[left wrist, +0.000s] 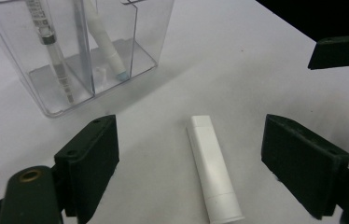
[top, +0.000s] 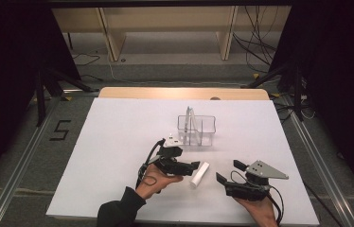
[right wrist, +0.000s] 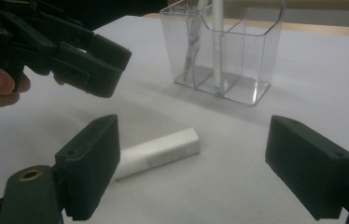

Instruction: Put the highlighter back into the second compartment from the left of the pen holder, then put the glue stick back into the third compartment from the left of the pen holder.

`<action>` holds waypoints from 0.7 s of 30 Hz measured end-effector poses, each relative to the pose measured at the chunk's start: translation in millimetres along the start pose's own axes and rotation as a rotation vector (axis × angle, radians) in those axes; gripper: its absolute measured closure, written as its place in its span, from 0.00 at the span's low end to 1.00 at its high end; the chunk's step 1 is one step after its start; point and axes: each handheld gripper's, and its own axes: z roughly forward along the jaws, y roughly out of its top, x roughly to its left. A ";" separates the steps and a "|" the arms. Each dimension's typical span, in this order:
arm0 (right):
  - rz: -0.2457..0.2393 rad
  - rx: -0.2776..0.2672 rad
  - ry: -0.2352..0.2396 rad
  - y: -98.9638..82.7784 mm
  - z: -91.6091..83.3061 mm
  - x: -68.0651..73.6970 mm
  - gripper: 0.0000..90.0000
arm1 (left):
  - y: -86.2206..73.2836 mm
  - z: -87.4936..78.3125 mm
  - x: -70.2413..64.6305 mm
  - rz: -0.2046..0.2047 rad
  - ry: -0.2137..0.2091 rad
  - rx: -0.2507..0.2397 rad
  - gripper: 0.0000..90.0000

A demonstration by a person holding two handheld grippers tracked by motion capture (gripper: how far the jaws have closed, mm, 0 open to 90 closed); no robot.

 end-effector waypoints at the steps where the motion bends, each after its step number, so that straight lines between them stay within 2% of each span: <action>1: 0.002 0.002 0.000 0.0 0.1 0.0 0.21 | -0.4 0.1 -0.2 0.006 0.001 0.003 0.21; 11: 0.004 0.006 -0.001 -0.4 1.1 0.2 0.21 | -3.3 3.6 -8.1 0.046 0.003 0.056 0.20; 21: 0.000 0.006 -0.004 -0.5 -0.4 -1.2 0.21 | -8.0 13.1 -16.6 0.062 -0.005 0.108 0.20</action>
